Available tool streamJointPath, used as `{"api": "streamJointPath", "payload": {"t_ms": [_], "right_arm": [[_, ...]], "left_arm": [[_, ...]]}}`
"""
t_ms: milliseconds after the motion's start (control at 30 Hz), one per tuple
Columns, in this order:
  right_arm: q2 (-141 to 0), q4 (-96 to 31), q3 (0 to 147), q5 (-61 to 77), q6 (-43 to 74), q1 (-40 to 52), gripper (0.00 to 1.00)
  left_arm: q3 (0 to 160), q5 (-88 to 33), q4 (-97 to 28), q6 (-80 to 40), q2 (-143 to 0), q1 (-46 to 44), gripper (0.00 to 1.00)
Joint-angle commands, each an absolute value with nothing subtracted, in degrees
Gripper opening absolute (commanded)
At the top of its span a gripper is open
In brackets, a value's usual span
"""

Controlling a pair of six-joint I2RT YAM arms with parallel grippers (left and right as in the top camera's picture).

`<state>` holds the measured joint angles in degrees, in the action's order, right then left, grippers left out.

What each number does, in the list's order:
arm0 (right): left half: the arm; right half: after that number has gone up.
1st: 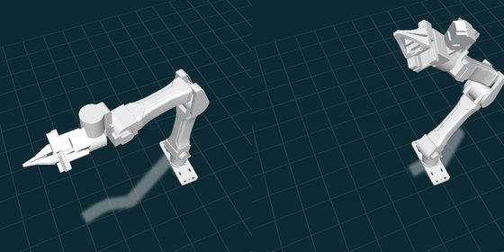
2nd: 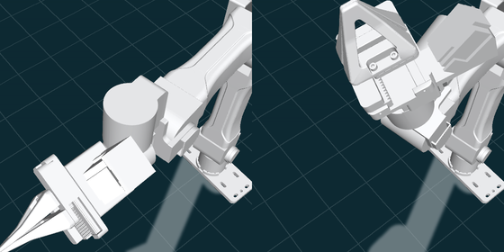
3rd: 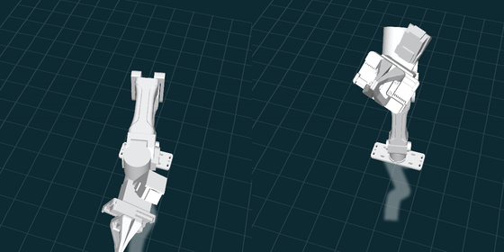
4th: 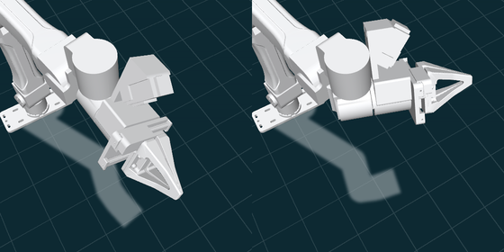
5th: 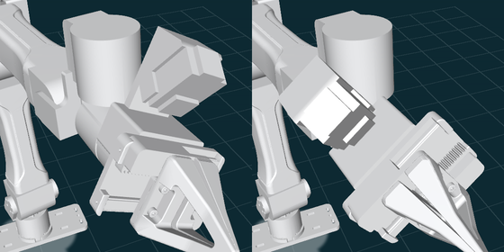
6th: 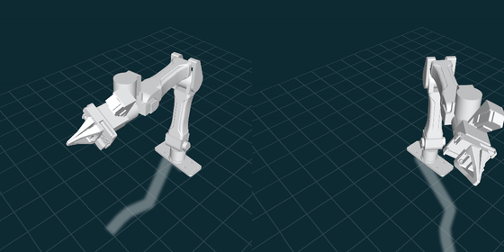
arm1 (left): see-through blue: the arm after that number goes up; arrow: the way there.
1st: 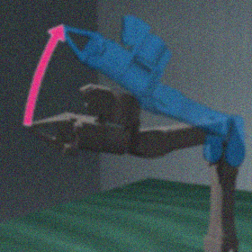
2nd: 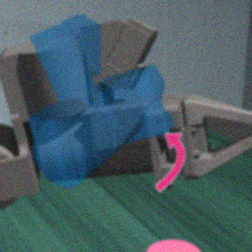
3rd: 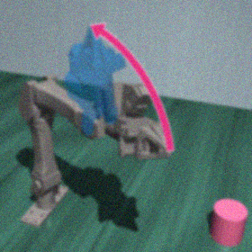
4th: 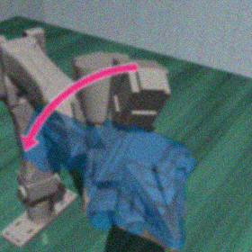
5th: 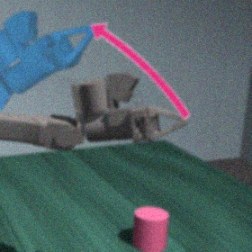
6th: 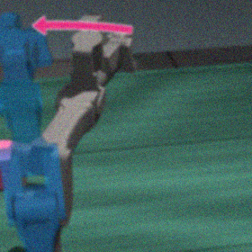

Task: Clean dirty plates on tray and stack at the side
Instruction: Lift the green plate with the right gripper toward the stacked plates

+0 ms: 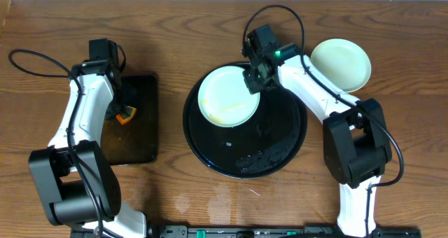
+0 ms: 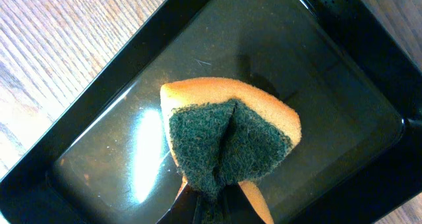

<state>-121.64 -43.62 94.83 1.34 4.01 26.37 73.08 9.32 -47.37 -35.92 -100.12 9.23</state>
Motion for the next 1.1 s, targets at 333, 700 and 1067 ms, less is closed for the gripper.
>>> {"api": "streamJointPath", "payload": {"t_ms": [333,700,1067], "right_arm": [[-107.31,-42.35,96.03,-18.37,-6.66,30.41,0.01],[-99.42,-41.93,96.01,-29.52,-23.51,35.97,0.02],[-100.03,-39.75,95.98,-35.0,-41.98,42.96,0.01]], "left_arm": [[72.58,9.58,-47.53,-35.16,-100.86,9.43,0.09],[72.58,9.61,-47.53,-35.16,-100.86,9.43,0.09],[72.58,9.58,-47.51,-35.16,-100.86,9.43,0.09]]}}
